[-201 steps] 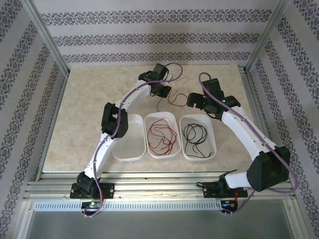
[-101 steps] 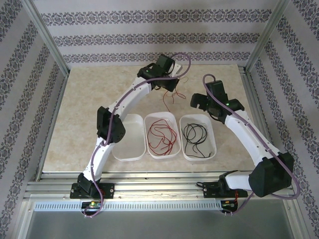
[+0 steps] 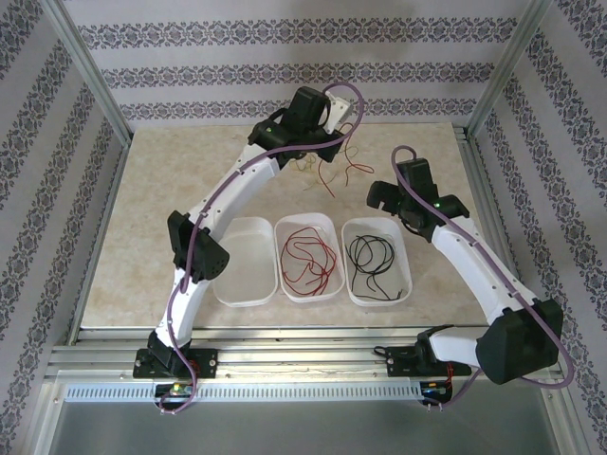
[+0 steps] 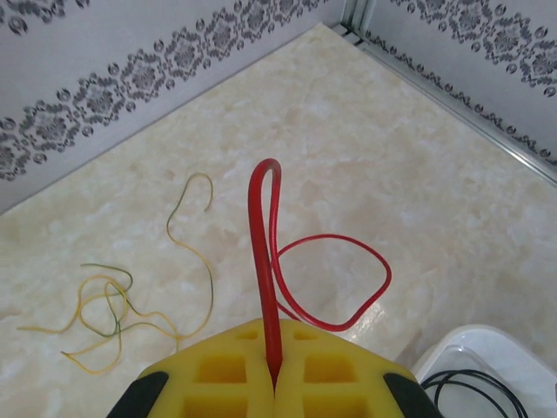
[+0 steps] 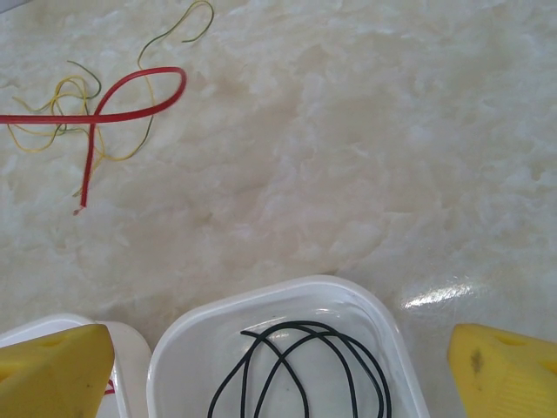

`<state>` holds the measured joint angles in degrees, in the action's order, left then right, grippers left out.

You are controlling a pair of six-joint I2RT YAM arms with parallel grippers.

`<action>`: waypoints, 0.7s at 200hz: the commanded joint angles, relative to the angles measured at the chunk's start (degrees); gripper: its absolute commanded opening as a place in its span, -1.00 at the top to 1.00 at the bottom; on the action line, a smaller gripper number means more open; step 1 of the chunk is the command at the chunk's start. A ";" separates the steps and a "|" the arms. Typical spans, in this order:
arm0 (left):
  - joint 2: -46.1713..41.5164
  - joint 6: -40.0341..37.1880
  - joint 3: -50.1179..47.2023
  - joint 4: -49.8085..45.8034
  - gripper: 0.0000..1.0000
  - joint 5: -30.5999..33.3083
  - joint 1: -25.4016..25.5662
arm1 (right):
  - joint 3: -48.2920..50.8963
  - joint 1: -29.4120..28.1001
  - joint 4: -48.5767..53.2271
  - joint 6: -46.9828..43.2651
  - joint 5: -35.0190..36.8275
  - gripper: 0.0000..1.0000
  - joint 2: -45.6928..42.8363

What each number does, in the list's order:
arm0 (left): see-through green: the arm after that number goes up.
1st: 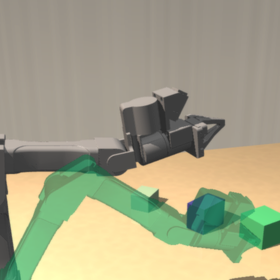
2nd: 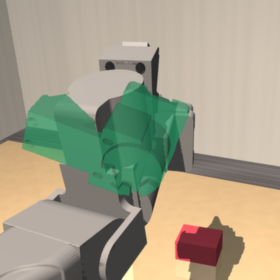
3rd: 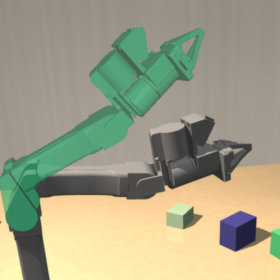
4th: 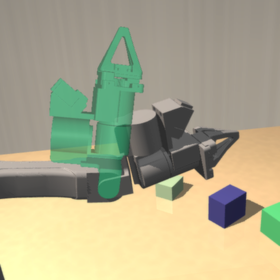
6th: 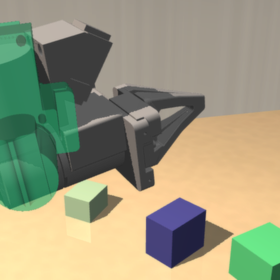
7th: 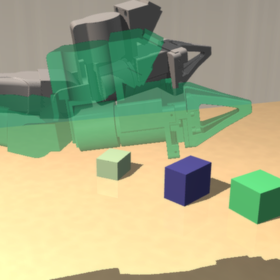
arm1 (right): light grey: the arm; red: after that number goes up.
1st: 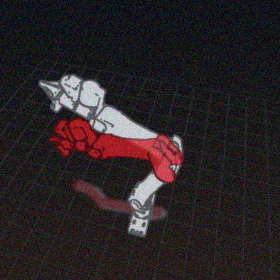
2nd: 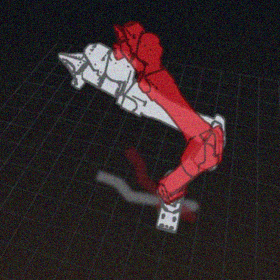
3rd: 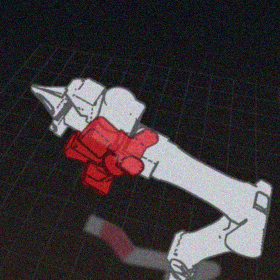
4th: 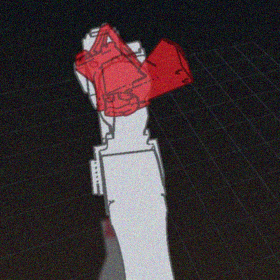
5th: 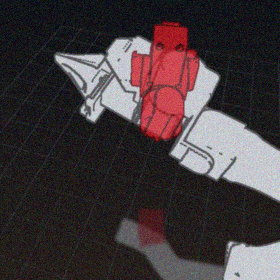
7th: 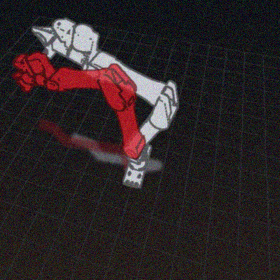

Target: Untangle the cables

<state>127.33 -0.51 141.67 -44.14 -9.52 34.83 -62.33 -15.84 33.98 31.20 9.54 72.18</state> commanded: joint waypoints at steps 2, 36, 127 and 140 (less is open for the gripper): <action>-4.85 -2.60 0.89 2.90 1.00 1.98 0.72 | 0.90 0.89 -0.59 0.62 1.71 -0.97 -1.92; -7.29 -3.48 0.85 3.46 1.00 2.22 0.85 | 1.56 1.11 -1.02 0.99 1.89 -0.96 -3.00; -13.34 -5.97 -5.54 5.12 1.00 4.92 1.47 | 2.22 1.46 -1.22 1.32 2.23 -0.96 -4.35; -14.54 -6.33 -7.00 4.96 1.00 5.19 1.47 | 2.21 1.55 -1.21 1.32 2.31 -0.96 -4.33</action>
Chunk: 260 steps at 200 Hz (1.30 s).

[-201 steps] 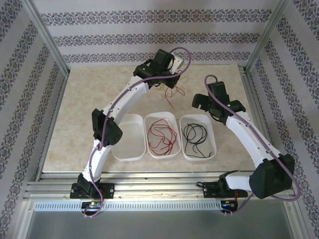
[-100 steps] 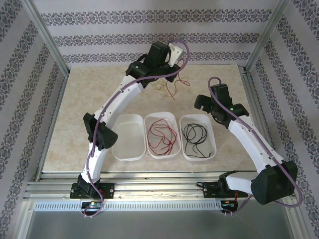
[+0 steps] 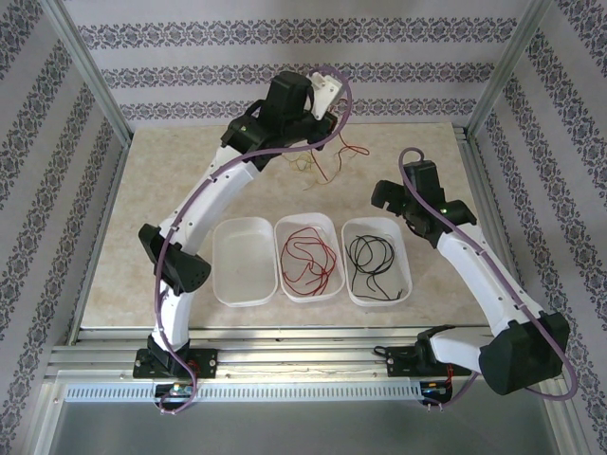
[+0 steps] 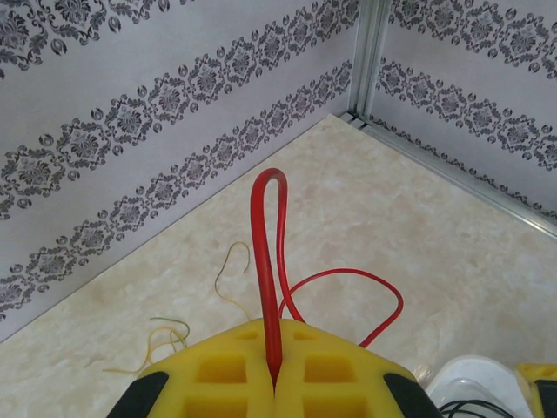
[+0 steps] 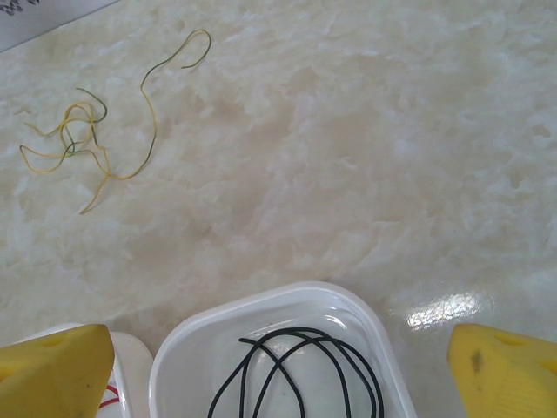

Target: Untangle the cables

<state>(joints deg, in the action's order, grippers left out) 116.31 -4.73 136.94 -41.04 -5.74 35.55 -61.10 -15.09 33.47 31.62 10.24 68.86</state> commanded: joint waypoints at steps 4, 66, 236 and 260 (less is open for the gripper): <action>-3.91 -2.19 -2.74 1.79 1.00 1.32 0.75 | 0.97 0.91 -0.69 1.01 1.59 -0.96 -0.98; -16.39 -2.43 -18.84 3.42 1.00 1.44 1.19 | 0.70 1.03 -0.64 1.25 1.22 -0.96 -0.60; -29.15 -2.36 -41.29 -4.53 1.00 -1.87 4.06 | 1.15 1.12 -0.70 1.70 1.27 -0.96 -1.98; -28.40 -3.30 -42.08 -7.46 1.00 -3.65 4.82 | 1.23 1.24 -0.46 1.74 1.54 -0.96 -2.31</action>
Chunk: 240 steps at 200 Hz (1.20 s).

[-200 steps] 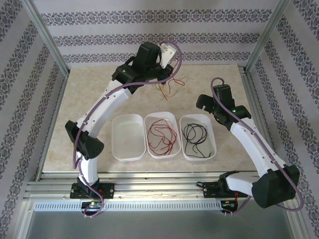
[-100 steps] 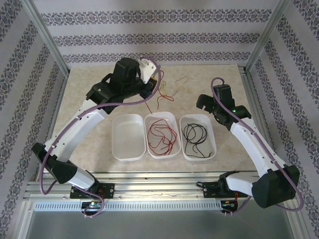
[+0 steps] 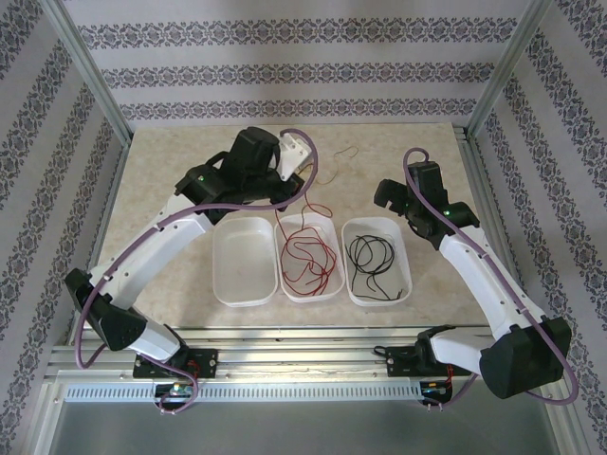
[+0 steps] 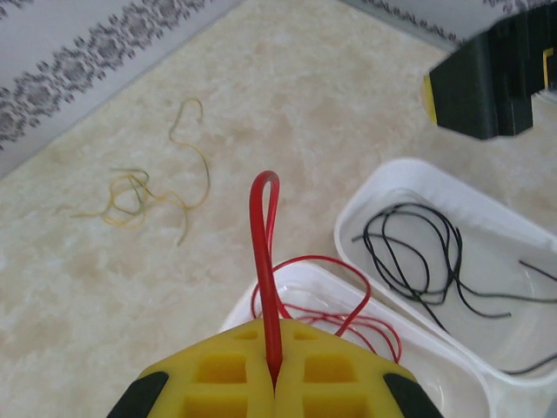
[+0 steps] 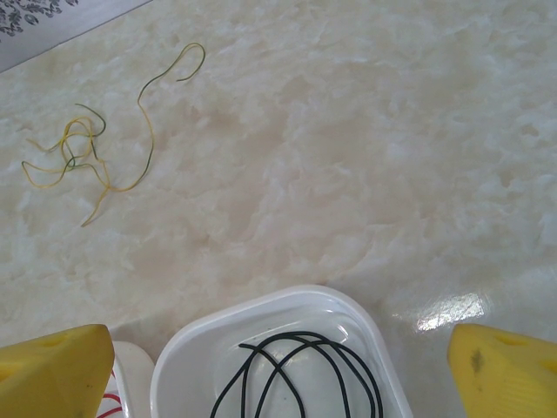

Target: Untangle the cables

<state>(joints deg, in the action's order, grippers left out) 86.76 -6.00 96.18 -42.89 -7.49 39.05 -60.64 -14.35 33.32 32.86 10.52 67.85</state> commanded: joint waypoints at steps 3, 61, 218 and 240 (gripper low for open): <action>1.20 -2.08 -1.46 -5.88 1.00 -1.95 1.38 | 0.74 0.51 -0.29 0.54 1.29 -0.96 -1.32; 2.87 -2.02 -3.74 -6.03 1.00 0.08 1.65 | 1.48 0.49 -0.78 1.23 0.55 -0.96 -1.49; 17.39 5.68 1.73 -7.86 1.00 -4.77 6.12 | 2.70 0.60 -0.62 1.24 0.54 -0.96 -2.54; 16.96 8.25 -1.70 -5.32 1.00 -3.60 6.31 | 2.61 0.55 -0.47 0.94 0.37 -0.96 -2.55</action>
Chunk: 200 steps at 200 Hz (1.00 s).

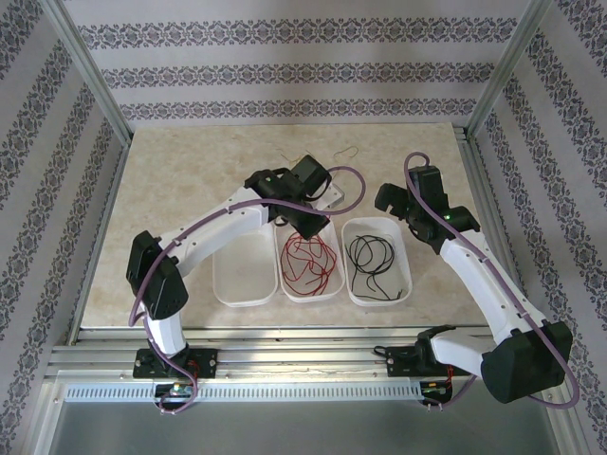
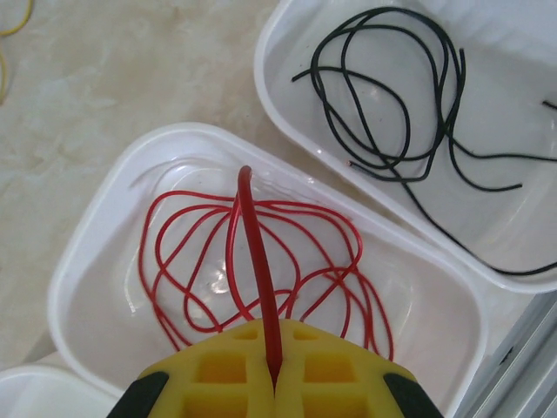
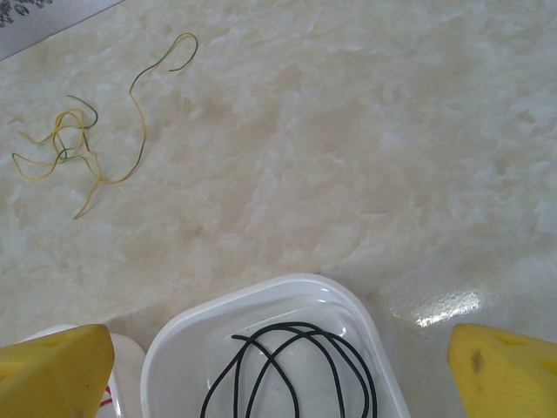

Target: Untangle the cables

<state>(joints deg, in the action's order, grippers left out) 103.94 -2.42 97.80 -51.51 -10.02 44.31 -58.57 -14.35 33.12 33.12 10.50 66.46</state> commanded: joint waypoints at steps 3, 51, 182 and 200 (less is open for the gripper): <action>-0.31 5.12 -3.76 3.65 1.00 -0.75 1.04 | 0.54 0.55 -0.33 0.62 0.40 -0.96 -1.12; 0.42 9.26 -9.73 9.21 1.00 3.98 0.97 | 0.82 0.63 -0.59 0.74 0.07 -0.96 -0.56; 4.33 13.87 -11.95 15.29 1.00 1.36 0.86 | 0.64 0.62 -0.25 0.55 0.02 -0.96 -0.81; 4.77 14.02 -12.26 15.55 1.00 1.59 0.86 | 0.47 0.58 -0.34 0.54 -0.25 -0.96 -0.54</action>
<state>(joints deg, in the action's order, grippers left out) 107.46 10.04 85.82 -37.78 -7.73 44.58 -58.52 -14.35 33.12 33.10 10.50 66.46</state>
